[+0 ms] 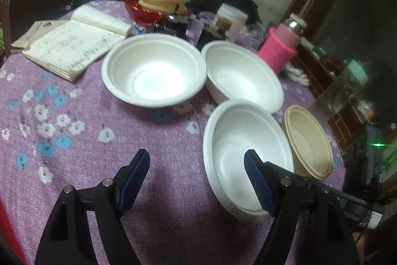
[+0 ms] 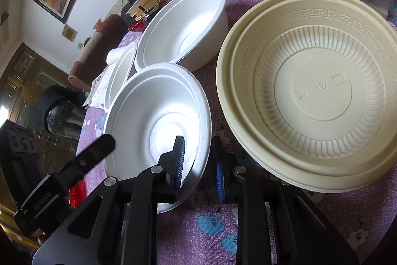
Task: Organize plates and bowls
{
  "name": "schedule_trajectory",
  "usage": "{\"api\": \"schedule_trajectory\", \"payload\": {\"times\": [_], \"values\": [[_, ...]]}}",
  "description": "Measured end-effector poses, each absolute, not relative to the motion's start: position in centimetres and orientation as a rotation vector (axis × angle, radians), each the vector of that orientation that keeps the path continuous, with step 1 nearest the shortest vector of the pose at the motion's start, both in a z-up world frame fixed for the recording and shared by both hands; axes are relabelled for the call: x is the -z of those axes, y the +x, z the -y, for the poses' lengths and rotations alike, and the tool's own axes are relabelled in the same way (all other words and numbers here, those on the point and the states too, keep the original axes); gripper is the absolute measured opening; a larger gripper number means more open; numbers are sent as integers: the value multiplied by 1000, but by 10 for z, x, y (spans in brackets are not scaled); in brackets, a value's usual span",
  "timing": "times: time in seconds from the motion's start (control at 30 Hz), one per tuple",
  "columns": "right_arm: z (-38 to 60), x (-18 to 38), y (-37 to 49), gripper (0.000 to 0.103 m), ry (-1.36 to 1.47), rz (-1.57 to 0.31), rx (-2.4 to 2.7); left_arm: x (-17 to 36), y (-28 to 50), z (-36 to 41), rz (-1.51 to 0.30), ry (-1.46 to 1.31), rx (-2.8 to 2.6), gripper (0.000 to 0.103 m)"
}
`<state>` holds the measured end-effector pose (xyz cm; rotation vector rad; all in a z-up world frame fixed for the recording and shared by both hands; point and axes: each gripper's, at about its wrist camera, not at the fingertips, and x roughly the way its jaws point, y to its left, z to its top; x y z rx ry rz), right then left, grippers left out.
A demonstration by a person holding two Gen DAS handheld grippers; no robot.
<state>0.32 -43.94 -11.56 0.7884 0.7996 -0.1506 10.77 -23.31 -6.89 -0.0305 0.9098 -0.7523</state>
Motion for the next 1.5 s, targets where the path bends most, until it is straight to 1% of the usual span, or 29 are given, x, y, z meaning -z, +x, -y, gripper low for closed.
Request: {"api": "schedule_trajectory", "payload": {"times": [0.27, 0.77, 0.97, 1.03, 1.1, 1.13, 1.17, 1.2, 1.23, 1.33, 1.5], "values": [[439, 112, 2, 21, 773, -782, 173, 65, 108, 233, -875, 4, 698, 81], [437, 113, 2, 21, 744, -759, 208, 96, 107, 254, -1015, 87, 736, 81], [436, 112, 3, 20, 709, -742, 231, 98, 108, 252, -1000, 72, 729, 78], [435, 111, 4, 15, 688, -745, 246, 97, 110, 251, -992, 60, 723, 67], [435, 112, 4, 15, 692, -742, 240, 97, 111, 251, -998, 48, 738, 45], [436, 113, 5, 11, 710, -742, 220, 98, 111, 252, -1006, 38, 759, 38], [435, 114, 7, 10, 727, -746, 192, 99, 111, 253, -1014, 34, 775, 24], [433, 115, 9, 10, 733, -749, 176, 100, 111, 255, -1027, 31, 797, 16], [431, 113, 9, 10, 716, -742, 177, 101, 110, 256, -1028, 32, 806, 13], [425, 110, 9, 10, 670, -738, 190, 101, 110, 256, -1031, 30, 818, 13], [427, 111, 8, 9, 692, -739, 176, 96, 106, 256, -1016, 55, 822, 12]]}}
